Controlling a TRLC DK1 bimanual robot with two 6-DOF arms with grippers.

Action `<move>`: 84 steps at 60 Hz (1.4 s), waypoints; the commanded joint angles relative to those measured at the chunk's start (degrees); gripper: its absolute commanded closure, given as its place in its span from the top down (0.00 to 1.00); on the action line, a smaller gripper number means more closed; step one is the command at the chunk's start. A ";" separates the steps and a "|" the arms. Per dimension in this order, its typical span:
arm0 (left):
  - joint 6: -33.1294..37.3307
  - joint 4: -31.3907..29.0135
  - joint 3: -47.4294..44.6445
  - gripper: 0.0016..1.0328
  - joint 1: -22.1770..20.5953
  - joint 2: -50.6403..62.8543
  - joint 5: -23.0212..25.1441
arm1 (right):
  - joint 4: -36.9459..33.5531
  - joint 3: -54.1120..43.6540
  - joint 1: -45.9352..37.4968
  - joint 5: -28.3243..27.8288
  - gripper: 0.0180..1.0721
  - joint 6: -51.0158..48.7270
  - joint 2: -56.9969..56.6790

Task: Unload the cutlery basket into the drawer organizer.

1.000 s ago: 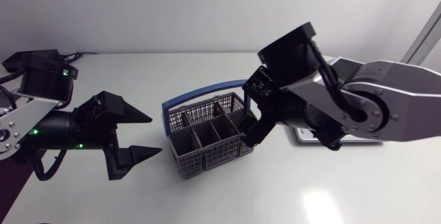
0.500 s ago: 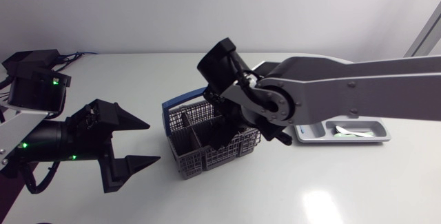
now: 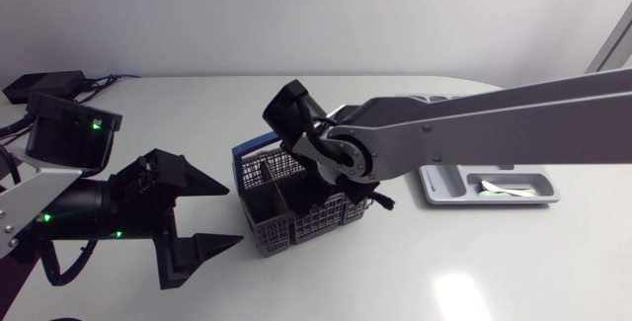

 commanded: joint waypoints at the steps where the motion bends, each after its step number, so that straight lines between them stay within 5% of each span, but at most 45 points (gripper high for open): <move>1: -1.75 0.36 -0.45 0.95 -0.85 -0.46 -0.64 | -0.24 1.50 0.47 1.44 0.41 1.47 1.38; 11: -2.19 0.63 -0.63 0.95 -1.73 -0.46 -0.73 | 0.12 1.59 1.09 3.37 0.26 1.03 2.09; 37: -2.10 1.33 -1.51 0.95 -1.91 -0.46 -0.82 | 4.69 -0.87 2.84 5.31 0.08 -3.27 2.35; 84: -2.28 1.59 -1.51 0.95 -3.49 -0.55 -2.31 | 16.46 -13.18 6.97 5.22 0.06 -12.59 -13.29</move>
